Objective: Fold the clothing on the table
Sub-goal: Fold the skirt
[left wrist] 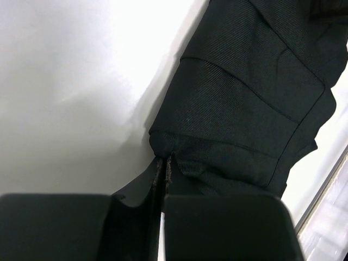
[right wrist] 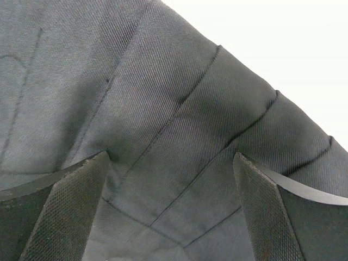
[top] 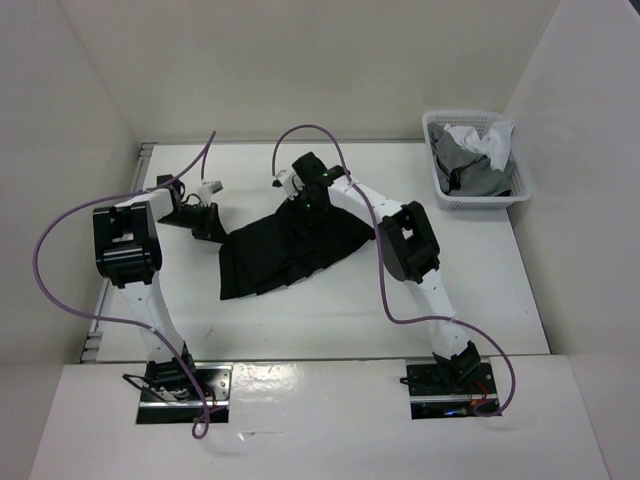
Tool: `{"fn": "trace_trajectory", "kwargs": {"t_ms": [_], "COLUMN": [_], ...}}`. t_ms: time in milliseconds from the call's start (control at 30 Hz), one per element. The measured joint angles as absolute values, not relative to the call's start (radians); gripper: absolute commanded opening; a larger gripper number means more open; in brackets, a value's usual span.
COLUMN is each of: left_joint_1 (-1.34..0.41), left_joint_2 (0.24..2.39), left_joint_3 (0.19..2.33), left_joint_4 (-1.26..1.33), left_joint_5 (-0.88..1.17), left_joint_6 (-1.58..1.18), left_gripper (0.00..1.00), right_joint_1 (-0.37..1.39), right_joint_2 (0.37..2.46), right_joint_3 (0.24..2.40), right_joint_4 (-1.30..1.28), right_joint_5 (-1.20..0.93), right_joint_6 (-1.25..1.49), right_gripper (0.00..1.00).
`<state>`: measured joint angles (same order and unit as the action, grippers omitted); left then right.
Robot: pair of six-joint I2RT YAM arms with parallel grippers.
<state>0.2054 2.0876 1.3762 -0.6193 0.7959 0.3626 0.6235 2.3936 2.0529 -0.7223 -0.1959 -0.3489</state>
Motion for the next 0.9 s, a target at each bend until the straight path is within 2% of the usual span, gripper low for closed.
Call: {"fn": "trace_trajectory", "kwargs": {"t_ms": [200,400,567,900], "left_joint_1": [0.204,0.200,0.199,0.194], "left_joint_2": [2.069,2.053,2.049,2.039], "left_joint_3": [1.359,1.343,1.341,1.334], "left_joint_4": [-0.614,-0.606,-0.607,-0.609], "left_joint_5": [0.772,0.755,0.752,0.736], "left_joint_6": [0.362,0.363,0.363,0.363], "left_gripper": [0.00,0.00,0.00,0.00], "right_joint_1": [0.589,0.466,0.389,0.392], "right_joint_2": [2.261,2.086,2.100,2.159], "right_joint_3": [1.982,1.837,1.741,1.642], "right_joint_4": [-0.745,-0.711,-0.689,-0.639], "right_joint_5": [-0.218,-0.229,-0.221,-0.177], "right_joint_6": [-0.331,-0.330,-0.332,-0.351], "right_gripper": [0.99,0.99,0.99,0.99]}}
